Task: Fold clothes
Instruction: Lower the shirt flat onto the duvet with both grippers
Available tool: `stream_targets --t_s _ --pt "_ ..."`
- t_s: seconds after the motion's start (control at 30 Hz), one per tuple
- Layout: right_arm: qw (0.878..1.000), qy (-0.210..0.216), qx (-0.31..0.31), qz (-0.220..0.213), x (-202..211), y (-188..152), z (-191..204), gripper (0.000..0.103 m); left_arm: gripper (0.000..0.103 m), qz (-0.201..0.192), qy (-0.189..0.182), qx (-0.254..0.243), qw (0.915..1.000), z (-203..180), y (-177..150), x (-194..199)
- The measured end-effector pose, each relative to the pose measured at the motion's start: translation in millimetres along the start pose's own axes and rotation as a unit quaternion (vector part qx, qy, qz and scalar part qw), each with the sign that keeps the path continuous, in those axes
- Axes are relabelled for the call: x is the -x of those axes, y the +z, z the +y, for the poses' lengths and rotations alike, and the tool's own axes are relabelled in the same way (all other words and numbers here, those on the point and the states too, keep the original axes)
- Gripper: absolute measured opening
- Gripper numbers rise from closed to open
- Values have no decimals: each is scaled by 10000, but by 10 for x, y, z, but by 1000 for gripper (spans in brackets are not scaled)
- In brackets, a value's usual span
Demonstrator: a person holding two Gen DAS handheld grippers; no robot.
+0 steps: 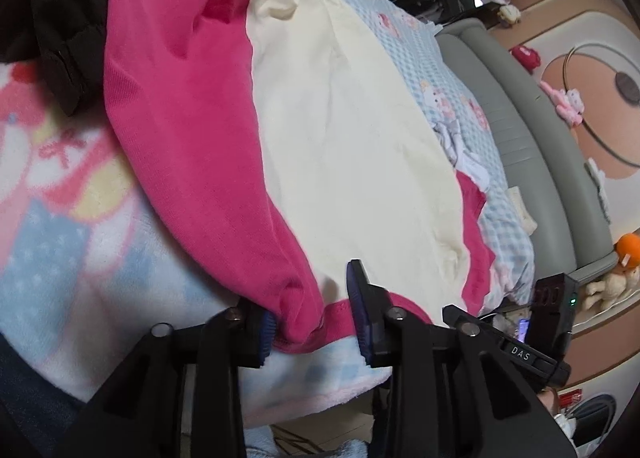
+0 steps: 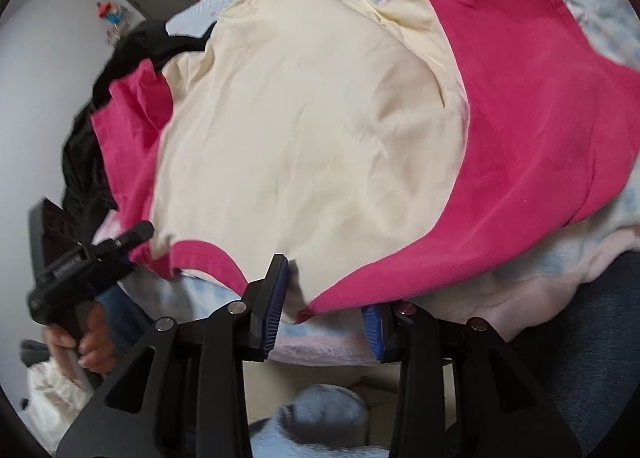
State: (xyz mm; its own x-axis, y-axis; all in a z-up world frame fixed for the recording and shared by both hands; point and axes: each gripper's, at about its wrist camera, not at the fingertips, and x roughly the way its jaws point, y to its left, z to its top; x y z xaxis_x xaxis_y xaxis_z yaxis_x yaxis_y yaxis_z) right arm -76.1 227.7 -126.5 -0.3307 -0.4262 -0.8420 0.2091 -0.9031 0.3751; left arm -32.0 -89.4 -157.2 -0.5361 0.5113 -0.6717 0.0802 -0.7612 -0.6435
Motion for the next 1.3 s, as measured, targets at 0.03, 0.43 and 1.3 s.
stream_targets --t_s 0.03,0.43,1.3 --pt "9999 -82 78 6 4 3 27 36 15 -56 -18 -134 9999 -58 -7 66" --pt "9933 -787 806 -242 183 71 310 36 15 -135 137 -720 9972 -259 -54 207" --pt "9998 -93 -63 152 52 -41 -60 58 31 351 43 569 9978 261 5 -172"
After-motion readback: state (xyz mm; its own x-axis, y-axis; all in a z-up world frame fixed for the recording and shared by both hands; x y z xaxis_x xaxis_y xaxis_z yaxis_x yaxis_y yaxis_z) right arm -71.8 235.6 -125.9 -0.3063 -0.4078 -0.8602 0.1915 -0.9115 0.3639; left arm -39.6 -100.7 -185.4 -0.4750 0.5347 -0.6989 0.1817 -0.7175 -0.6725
